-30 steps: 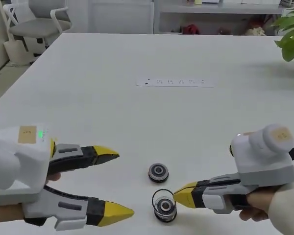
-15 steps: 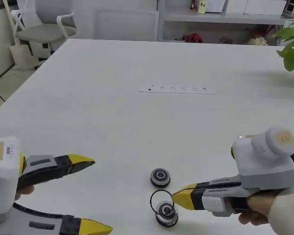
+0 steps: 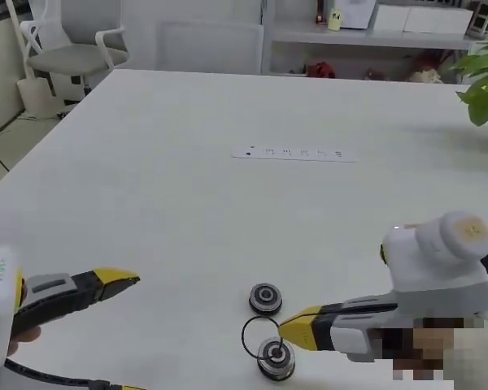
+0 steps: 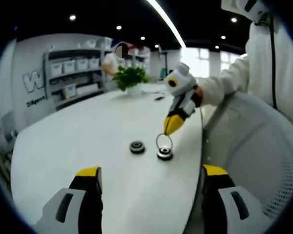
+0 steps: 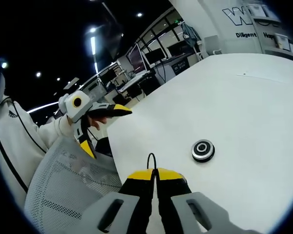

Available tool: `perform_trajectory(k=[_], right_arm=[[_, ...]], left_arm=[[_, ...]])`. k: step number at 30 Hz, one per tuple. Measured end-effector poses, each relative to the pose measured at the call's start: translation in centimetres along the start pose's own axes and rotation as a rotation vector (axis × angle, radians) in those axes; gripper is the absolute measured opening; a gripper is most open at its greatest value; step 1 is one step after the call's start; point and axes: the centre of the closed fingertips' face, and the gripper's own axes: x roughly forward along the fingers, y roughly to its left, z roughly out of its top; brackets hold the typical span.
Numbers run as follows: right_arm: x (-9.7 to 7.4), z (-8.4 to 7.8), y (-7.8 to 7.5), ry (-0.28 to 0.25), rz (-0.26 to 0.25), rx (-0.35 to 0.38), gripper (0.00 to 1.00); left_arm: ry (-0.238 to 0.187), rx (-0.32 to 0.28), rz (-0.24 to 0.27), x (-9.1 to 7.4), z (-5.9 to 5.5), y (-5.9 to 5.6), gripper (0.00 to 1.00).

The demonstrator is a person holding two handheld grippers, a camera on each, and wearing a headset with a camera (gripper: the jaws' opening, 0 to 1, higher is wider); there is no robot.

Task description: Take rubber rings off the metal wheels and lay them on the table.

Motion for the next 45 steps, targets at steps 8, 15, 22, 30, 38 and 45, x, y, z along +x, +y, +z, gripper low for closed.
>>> perform_trajectory(k=[8, 15, 22, 30, 38, 45], right_arm=[[0.4, 0.0, 0.6, 0.012, 0.011, -0.017, 0.0], [0.7, 0.0, 1.4, 0.021, 0.024, -0.017, 0.0], [1.3, 0.3, 2.1, 0.038, 0.031, -0.04, 0.0], [1.4, 1.0, 2.2, 0.048, 0.025, -0.063, 0.0], [2.2, 1.9, 2.8, 0.058, 0.046, -0.096, 0.0], [3.2, 1.5, 2.5, 0.085, 0.046, -0.109, 0.0]], left_arm=[[-0.001, -0.025, 0.012, -0.3, -0.8, -0.3, 0.85], [0.006, -0.034, 0.018, -0.6, -1.5, -0.4, 0.85], [0.0, -0.034, 0.027, -0.9, -1.6, -0.3, 0.85], [-0.004, -0.038, 0.026, -1.1, -1.8, -0.4, 0.85], [-0.013, -0.047, 0.021, -1.2, -1.9, -0.6, 0.85], [-0.024, -0.056, 0.014, -1.1, -1.8, -0.7, 0.87]])
